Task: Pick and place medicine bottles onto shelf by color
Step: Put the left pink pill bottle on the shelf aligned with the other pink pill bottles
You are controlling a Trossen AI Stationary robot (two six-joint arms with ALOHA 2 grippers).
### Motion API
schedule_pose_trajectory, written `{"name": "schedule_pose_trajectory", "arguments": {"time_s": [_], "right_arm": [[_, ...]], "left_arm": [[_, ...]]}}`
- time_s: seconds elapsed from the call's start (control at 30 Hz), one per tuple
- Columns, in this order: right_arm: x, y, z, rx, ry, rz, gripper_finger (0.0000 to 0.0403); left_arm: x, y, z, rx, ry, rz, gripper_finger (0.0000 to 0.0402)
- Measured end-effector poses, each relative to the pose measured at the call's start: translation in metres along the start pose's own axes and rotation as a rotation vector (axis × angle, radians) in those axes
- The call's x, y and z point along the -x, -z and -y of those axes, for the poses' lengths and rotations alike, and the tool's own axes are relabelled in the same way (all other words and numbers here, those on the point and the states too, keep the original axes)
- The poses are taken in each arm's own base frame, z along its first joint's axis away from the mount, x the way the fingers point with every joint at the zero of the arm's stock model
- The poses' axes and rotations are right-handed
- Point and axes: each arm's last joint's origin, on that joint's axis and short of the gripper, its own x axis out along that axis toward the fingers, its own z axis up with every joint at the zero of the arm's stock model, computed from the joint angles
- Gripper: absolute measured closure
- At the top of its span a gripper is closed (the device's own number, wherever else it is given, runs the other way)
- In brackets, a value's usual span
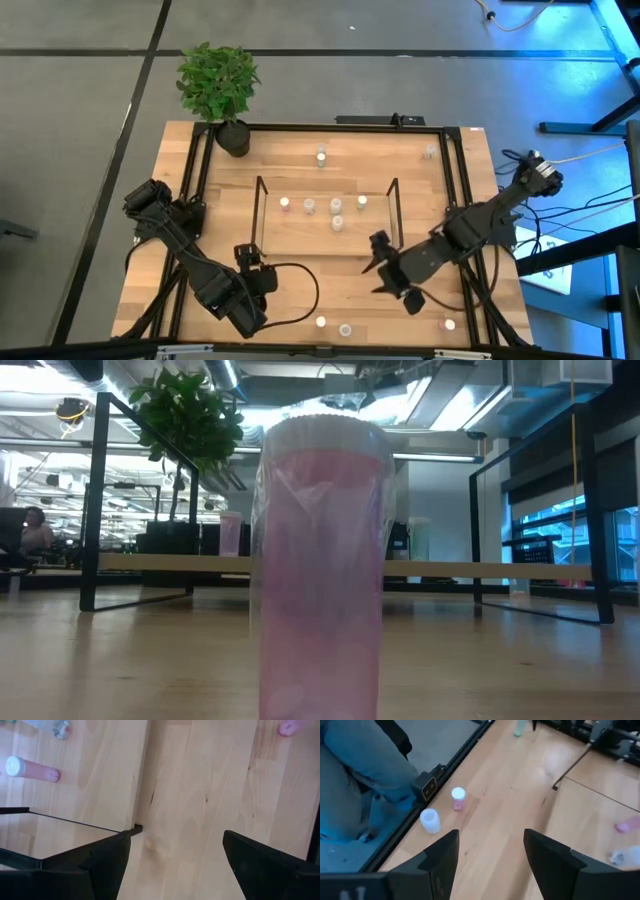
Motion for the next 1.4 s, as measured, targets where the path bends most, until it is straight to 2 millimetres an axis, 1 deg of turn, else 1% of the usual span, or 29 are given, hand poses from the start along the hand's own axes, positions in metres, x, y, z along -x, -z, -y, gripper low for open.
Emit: {"name": "schedule_pose_trajectory", "arguments": {"time_s": [0.17, 0.37, 0.5, 0.6, 0.7, 0.8, 0.9, 1.07, 1.4], "right_arm": [[-0.019, -0.002, -0.005, -0.006, -0.004, -0.027, 0.0178], [-0.036, 0.001, -0.007, -0.038, -0.002, -0.065, 0.0178], [-0.038, 0.001, -0.008, -0.037, -0.002, -0.06, 0.0178], [-0.038, -0.001, -0.008, -0.038, -0.002, -0.043, 0.0178], [-0.038, -0.001, -0.008, -0.039, -0.002, -0.044, 0.0178], [-0.038, -0.001, -0.008, -0.039, -0.002, -0.044, 0.0178], [-0.038, -0.001, -0.008, -0.039, -0.002, -0.044, 0.0178], [-0.038, -0.002, -0.008, -0.043, -0.002, -0.037, 0.0178], [-0.038, -0.009, -0.008, -0.051, -0.004, 0.036, 0.0178]], "left_arm": [[0.001, 0.001, 0.001, -0.004, 0.007, -0.005, 0.009], [0.005, 0.012, 0.006, 0.037, 0.051, -0.104, 0.009], [0.011, 0.025, 0.01, 0.09, 0.058, -0.16, 0.009], [0.021, 0.036, 0.01, 0.092, 0.045, -0.155, 0.009], [0.038, 0.046, 0.004, 0.155, 0.048, -0.109, 0.009], [0.055, 0.055, 0.0, 0.194, 0.091, -0.034, 0.009], [0.067, 0.064, -0.002, 0.219, 0.119, 0.009, 0.009], [0.072, 0.073, 0.001, 0.215, 0.13, 0.039, 0.009], [0.073, 0.074, -0.001, 0.196, 0.106, 0.053, 0.009]]}}
